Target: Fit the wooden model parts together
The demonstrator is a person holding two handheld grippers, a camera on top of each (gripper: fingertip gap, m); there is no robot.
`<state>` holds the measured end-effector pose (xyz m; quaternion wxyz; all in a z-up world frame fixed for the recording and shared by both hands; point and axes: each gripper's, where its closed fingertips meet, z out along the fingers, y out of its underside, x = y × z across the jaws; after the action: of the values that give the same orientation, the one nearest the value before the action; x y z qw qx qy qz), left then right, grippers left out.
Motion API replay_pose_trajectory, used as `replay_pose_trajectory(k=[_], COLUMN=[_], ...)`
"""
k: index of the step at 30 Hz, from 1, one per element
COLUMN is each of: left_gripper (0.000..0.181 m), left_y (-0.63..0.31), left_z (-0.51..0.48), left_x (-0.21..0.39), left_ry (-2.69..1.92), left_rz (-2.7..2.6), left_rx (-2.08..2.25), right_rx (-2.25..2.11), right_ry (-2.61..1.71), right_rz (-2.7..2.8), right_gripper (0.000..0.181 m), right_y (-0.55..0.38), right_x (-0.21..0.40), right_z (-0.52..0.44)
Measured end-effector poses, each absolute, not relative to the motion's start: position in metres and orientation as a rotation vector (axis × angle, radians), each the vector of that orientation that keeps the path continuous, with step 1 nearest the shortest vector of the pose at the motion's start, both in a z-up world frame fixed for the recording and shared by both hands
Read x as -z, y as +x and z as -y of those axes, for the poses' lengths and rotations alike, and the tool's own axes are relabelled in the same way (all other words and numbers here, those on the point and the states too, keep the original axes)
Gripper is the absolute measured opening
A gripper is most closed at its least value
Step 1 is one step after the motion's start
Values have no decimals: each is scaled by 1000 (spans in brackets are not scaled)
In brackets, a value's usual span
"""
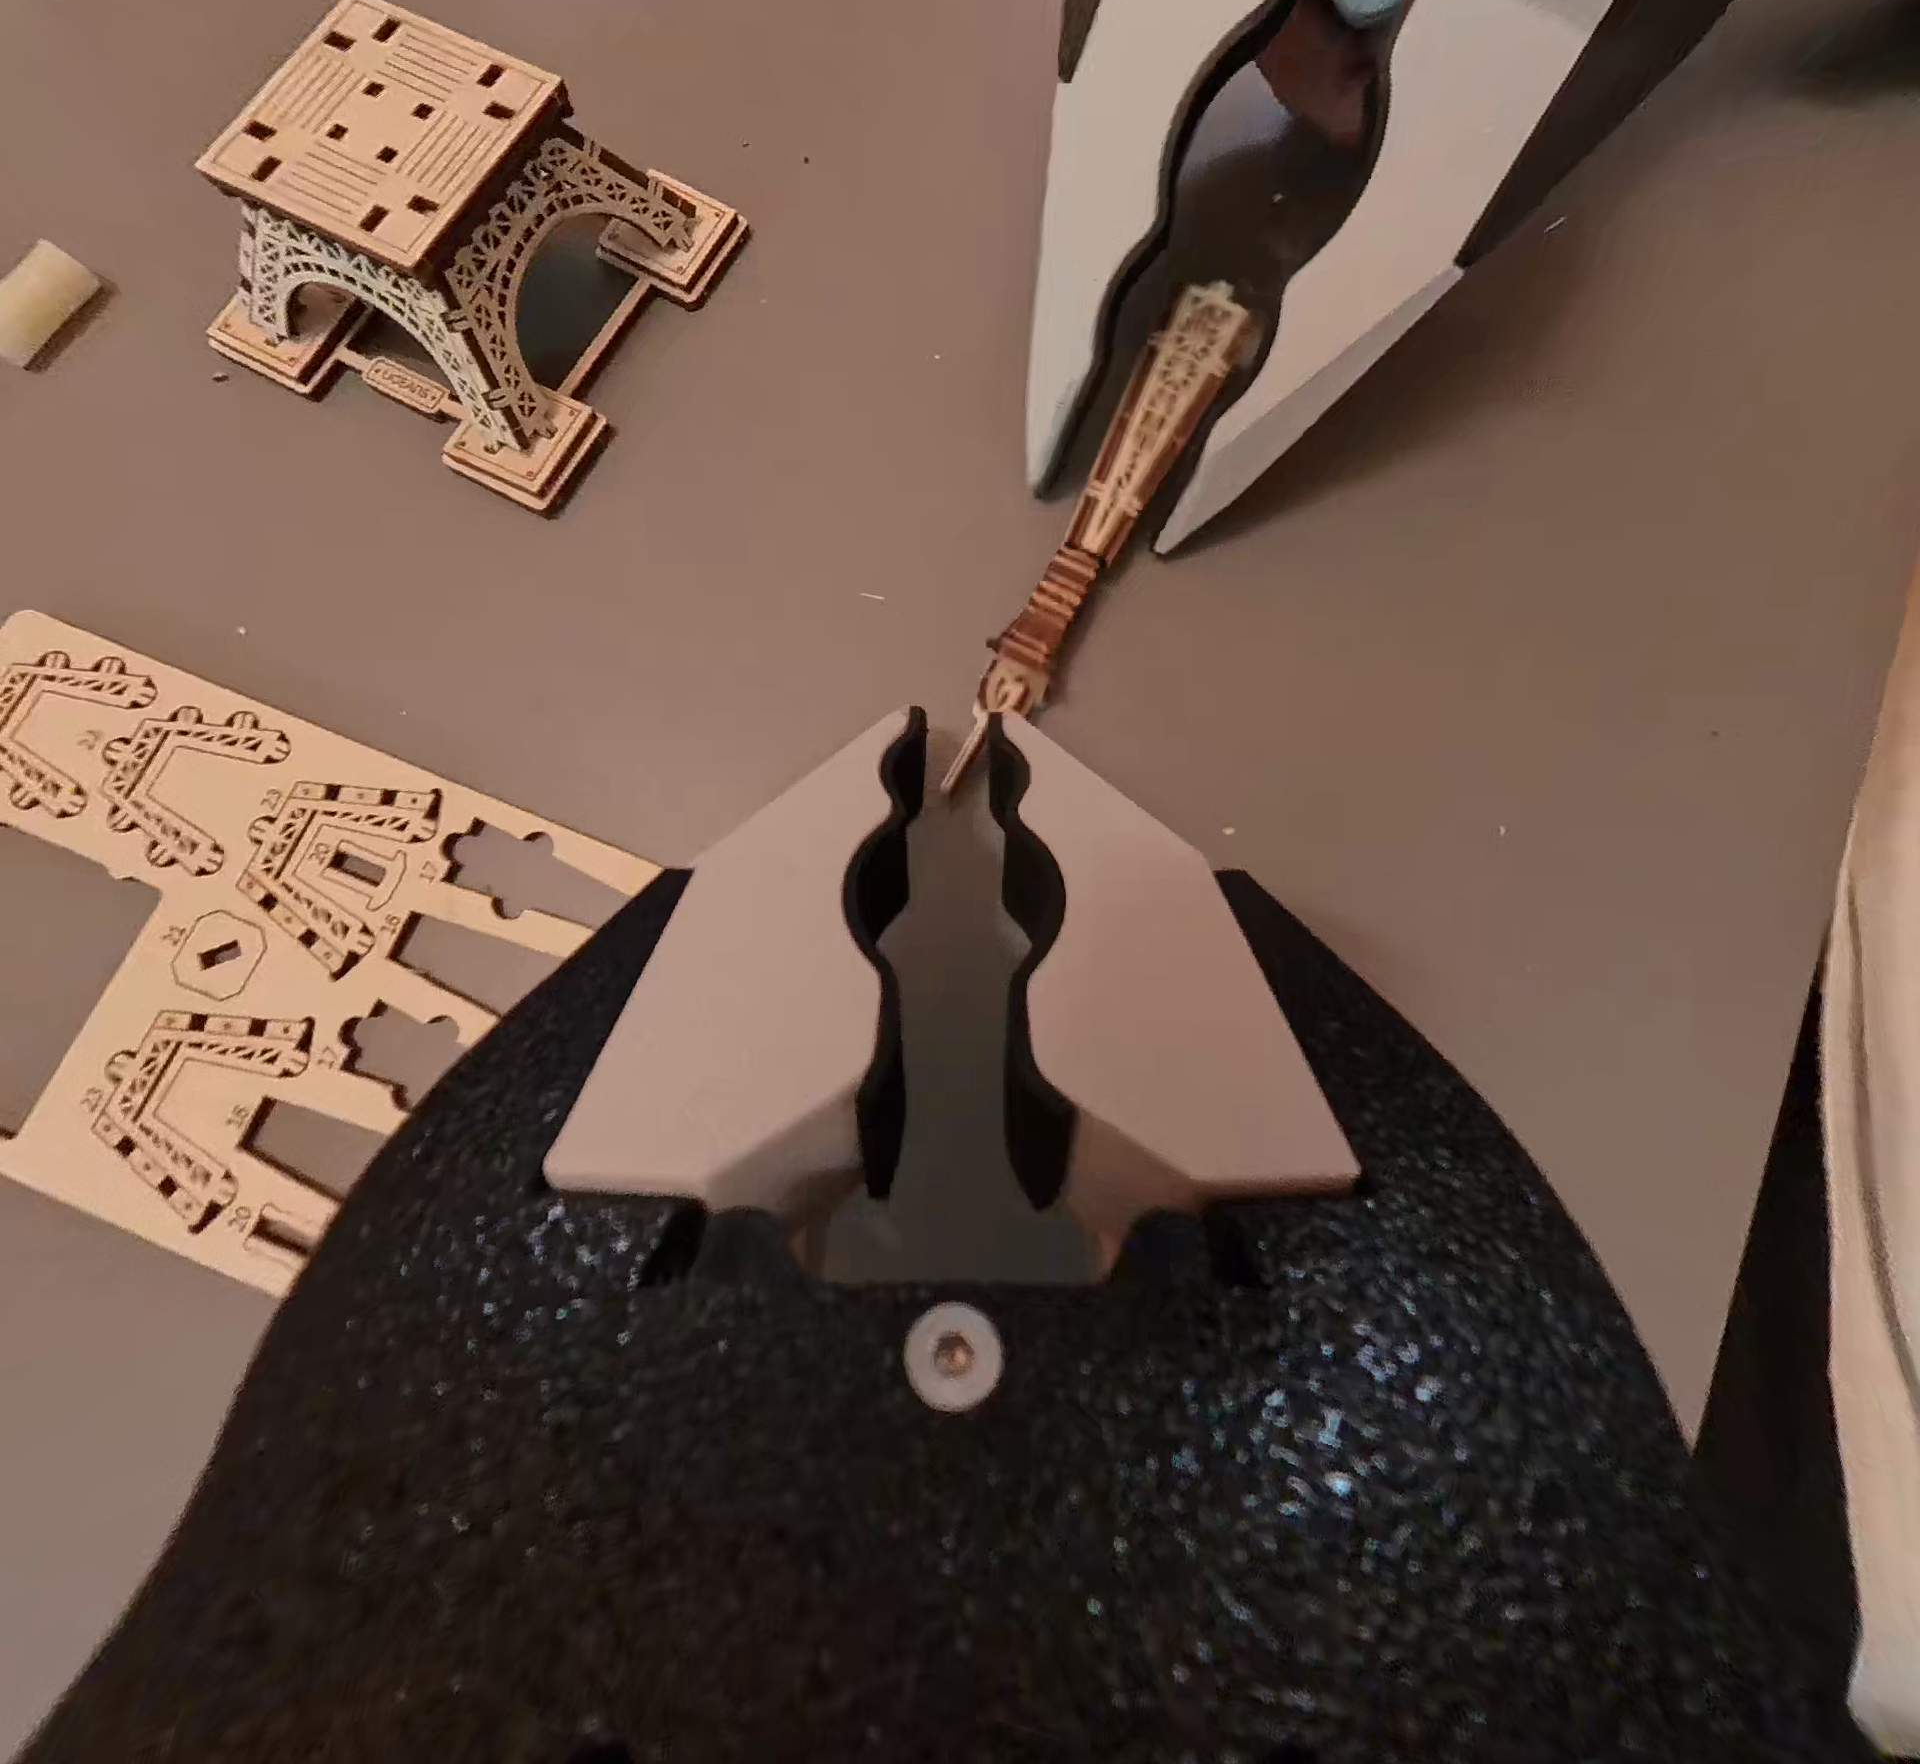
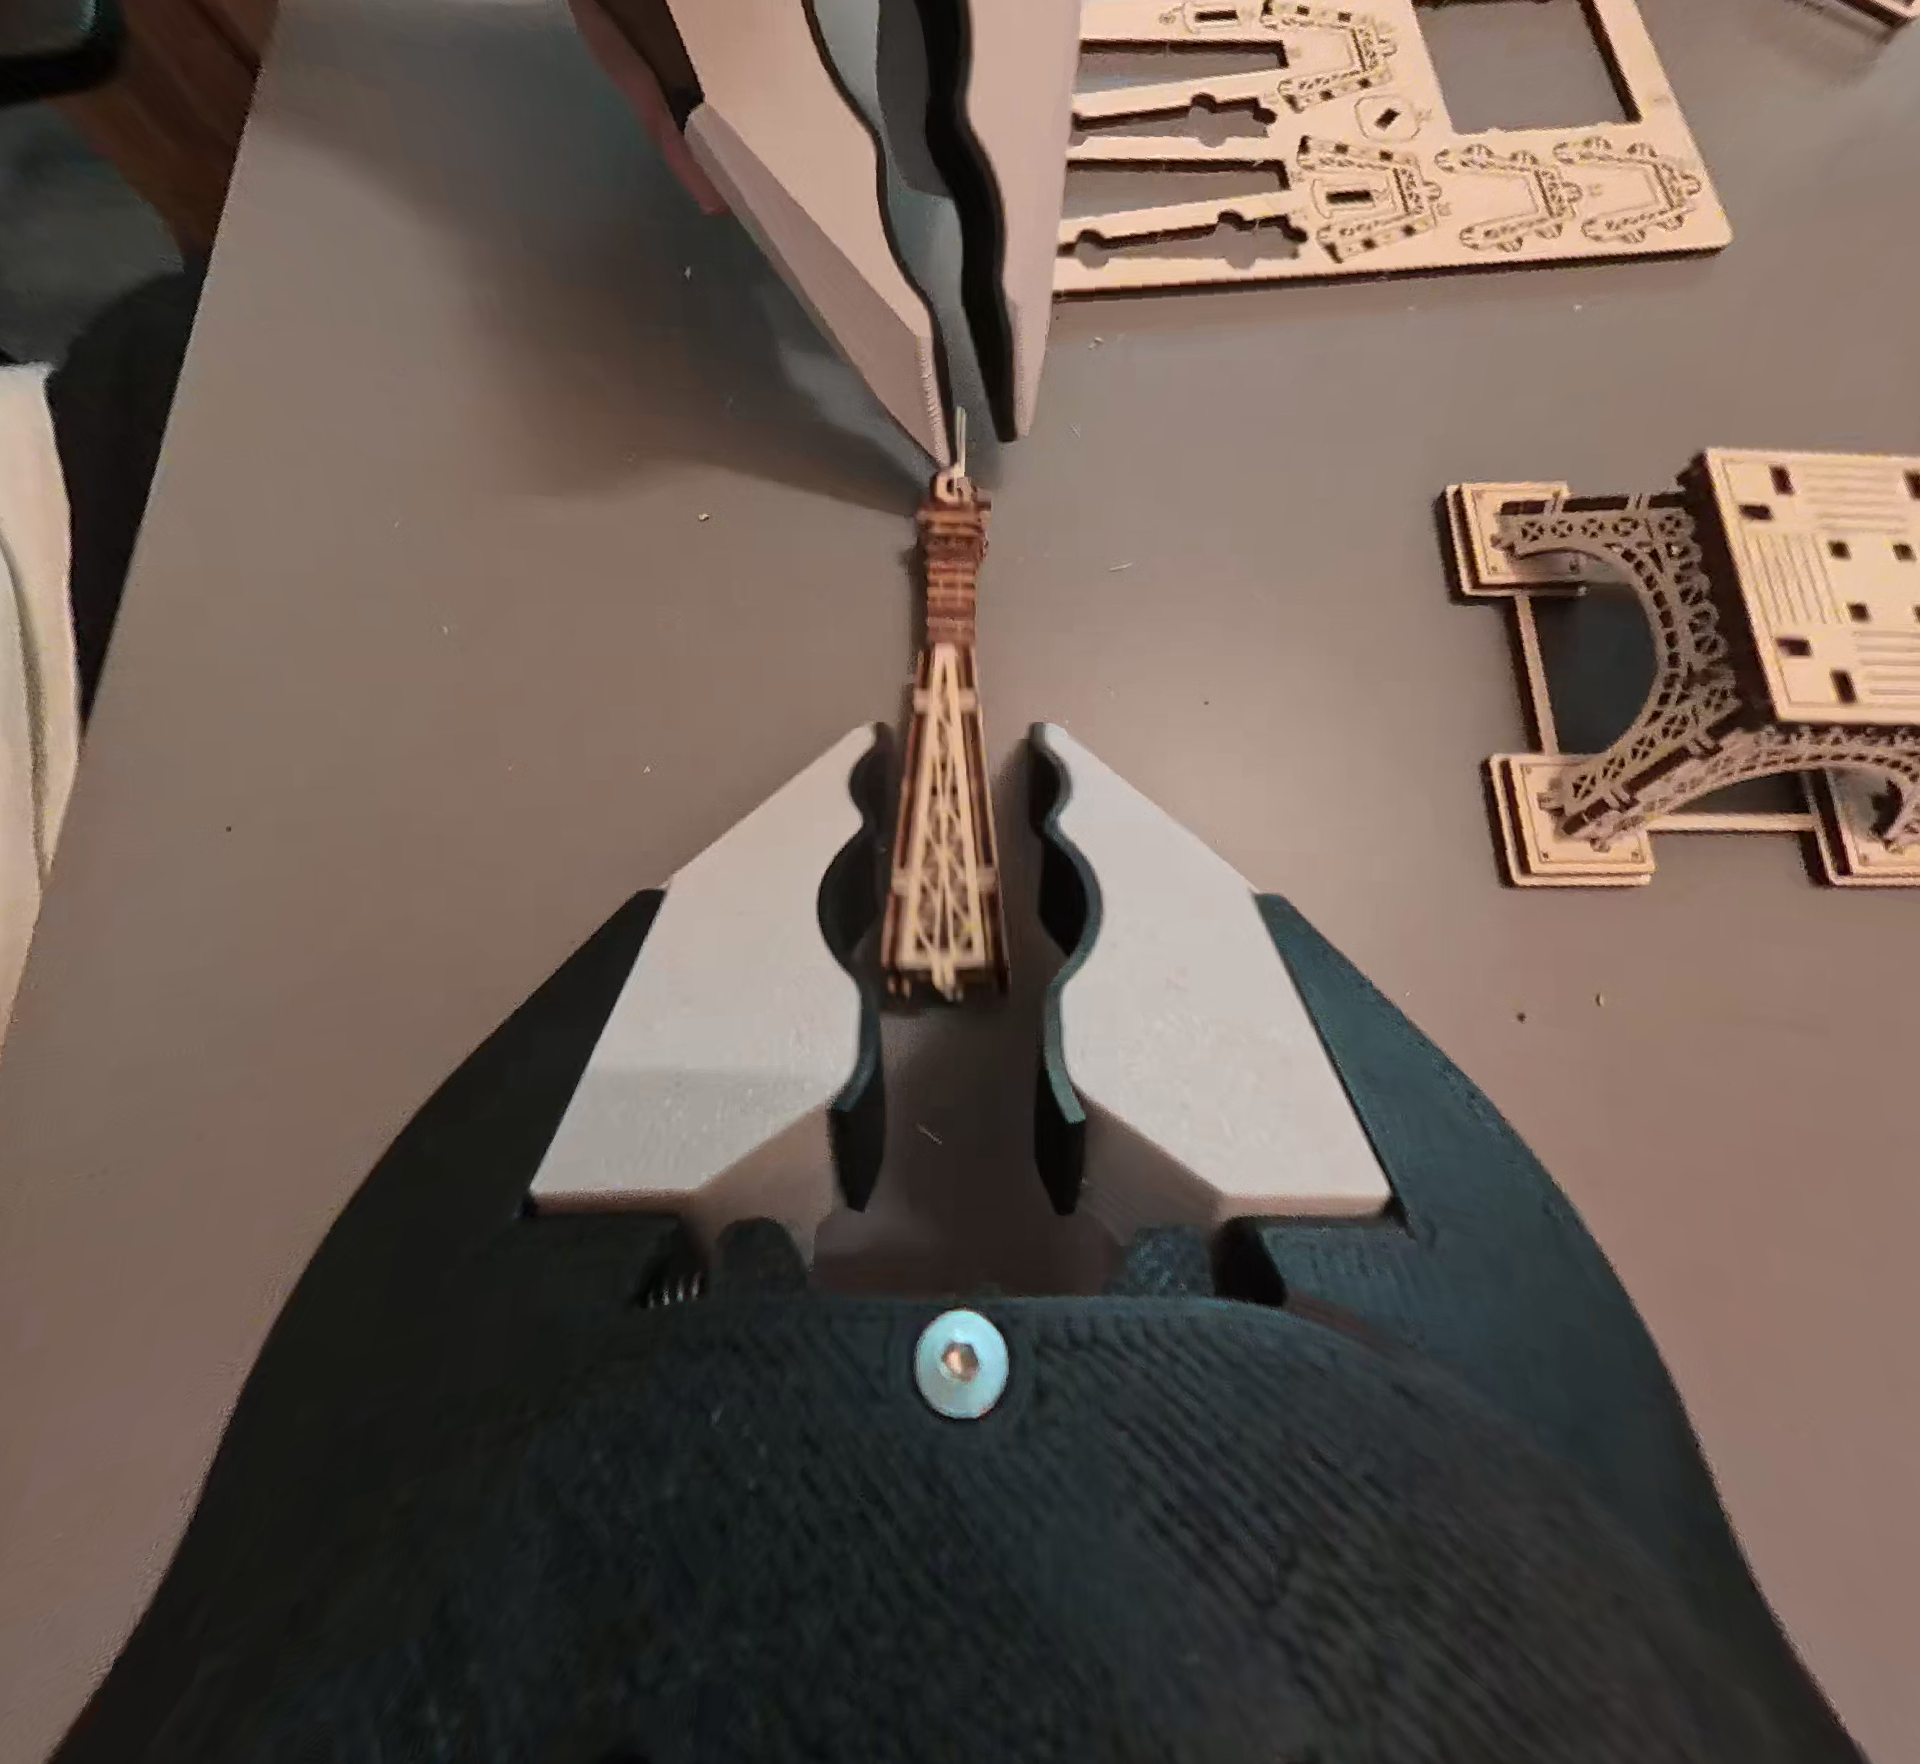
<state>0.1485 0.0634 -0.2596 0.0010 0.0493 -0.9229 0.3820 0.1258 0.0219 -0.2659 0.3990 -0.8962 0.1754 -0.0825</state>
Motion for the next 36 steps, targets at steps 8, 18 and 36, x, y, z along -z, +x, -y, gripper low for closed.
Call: replay_pose_trajectory(k=[8, 18, 36], left_gripper=[4, 8, 2], left_y=[152, 147, 144], left_z=[-71, -80, -71], left_x=[262, 261, 269], left_ry=[128, 101, 0], left_rz=[2875, 2851, 2918], left_rx=[-1207, -1179, -1169], right_rx=[181, 150, 106], right_ry=[-2216, -2219, -2207], right_rz=[-442, -438, -445], right_gripper=[13, 13, 12], right_y=[123, 122, 122], right_x=[256, 261, 261], right_z=[-17, -17, -16])
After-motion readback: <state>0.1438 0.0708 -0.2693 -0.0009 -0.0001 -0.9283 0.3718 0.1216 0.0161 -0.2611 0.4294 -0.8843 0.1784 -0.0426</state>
